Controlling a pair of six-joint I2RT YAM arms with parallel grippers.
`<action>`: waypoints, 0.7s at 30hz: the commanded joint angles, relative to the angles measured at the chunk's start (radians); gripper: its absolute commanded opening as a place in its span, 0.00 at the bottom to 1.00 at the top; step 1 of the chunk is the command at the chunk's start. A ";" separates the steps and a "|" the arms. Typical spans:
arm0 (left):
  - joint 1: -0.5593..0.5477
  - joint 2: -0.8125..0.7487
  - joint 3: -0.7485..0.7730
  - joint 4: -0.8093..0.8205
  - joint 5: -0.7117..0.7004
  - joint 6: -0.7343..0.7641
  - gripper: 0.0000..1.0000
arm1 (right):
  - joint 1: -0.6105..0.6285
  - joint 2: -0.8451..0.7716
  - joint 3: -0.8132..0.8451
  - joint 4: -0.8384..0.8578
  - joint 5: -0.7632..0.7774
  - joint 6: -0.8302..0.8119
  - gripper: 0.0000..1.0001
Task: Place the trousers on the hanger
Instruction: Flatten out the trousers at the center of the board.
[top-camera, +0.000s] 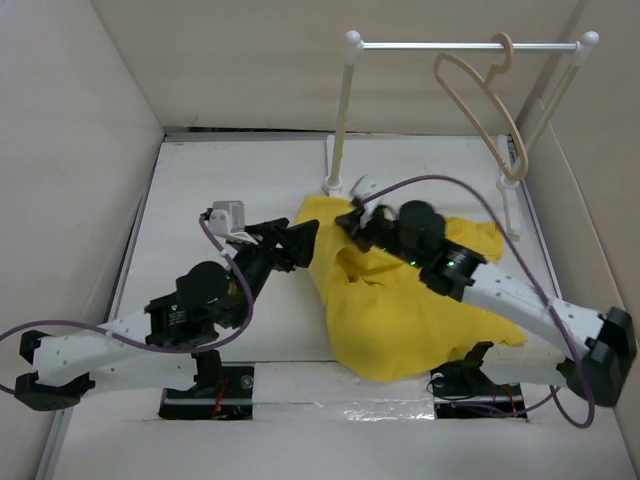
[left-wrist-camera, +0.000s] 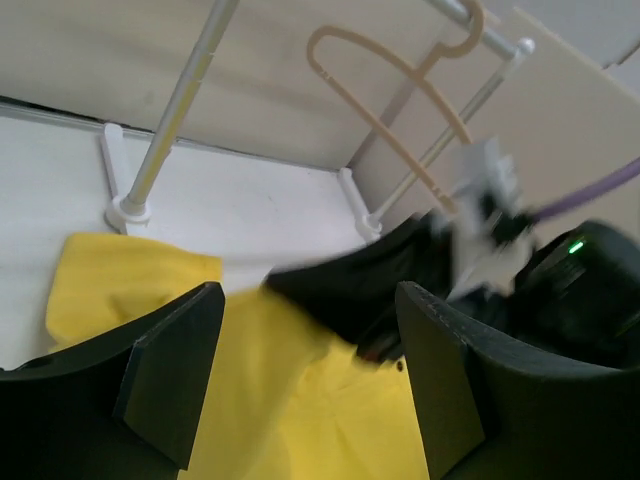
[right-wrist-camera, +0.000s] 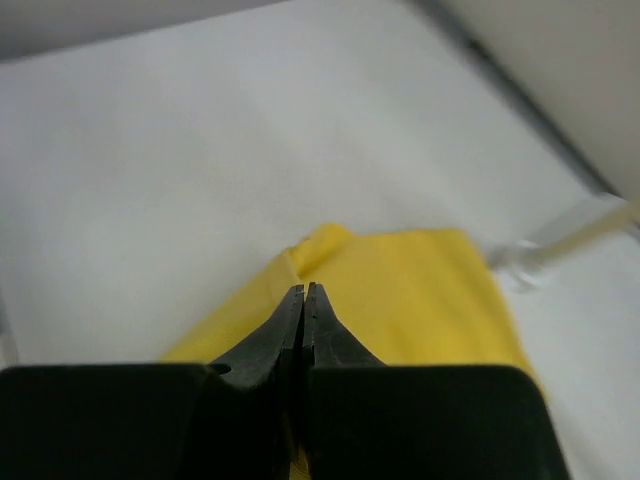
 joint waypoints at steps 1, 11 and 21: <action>0.011 0.108 0.037 0.021 0.001 0.025 0.67 | -0.233 -0.139 -0.103 0.251 0.103 0.185 0.00; 0.297 0.337 -0.136 0.143 0.384 -0.211 0.60 | -0.588 -0.092 -0.260 0.165 0.201 0.414 0.00; 0.398 0.344 -0.339 0.145 0.327 -0.353 0.67 | -0.576 0.005 -0.305 0.182 0.186 0.425 0.00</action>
